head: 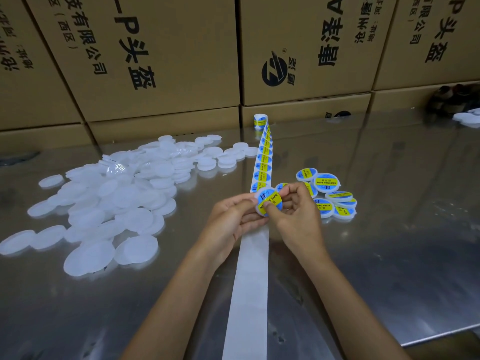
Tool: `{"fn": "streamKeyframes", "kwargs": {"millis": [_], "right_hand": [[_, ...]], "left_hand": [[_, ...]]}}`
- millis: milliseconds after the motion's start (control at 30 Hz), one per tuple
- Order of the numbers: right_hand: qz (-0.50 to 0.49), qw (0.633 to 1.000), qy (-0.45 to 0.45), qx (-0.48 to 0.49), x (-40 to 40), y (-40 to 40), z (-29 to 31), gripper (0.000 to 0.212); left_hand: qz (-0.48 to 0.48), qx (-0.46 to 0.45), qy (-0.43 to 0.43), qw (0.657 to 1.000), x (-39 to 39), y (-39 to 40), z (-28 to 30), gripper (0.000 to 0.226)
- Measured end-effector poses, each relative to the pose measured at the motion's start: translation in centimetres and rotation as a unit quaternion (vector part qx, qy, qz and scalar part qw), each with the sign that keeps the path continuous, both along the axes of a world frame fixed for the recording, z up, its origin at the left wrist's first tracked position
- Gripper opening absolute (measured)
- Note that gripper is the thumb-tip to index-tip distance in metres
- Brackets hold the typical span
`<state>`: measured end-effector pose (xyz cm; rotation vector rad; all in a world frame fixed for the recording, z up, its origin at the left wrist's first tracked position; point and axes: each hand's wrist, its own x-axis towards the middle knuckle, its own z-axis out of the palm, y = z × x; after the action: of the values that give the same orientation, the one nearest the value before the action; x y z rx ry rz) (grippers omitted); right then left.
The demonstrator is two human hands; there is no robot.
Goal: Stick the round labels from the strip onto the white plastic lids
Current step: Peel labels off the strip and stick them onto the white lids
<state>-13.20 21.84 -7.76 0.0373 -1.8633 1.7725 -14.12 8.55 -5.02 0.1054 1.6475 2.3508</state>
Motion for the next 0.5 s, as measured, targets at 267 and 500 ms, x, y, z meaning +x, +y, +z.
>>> {"fn": "streamKeyframes", "kwargs": {"millis": [267, 500], "right_hand": [[-0.066, 0.996, -0.028, 0.051, -0.11, 0.47, -0.44, 0.046], [-0.035, 0.994, -0.057, 0.090, 0.03, 0.28, -0.75, 0.034]], "left_hand": [[-0.009, 0.066, -0.031, 0.997, -0.11, -0.39, 0.33, 0.026], [-0.032, 0.111, -0.053, 0.992, -0.22, -0.45, 0.18, 0.025]]}}
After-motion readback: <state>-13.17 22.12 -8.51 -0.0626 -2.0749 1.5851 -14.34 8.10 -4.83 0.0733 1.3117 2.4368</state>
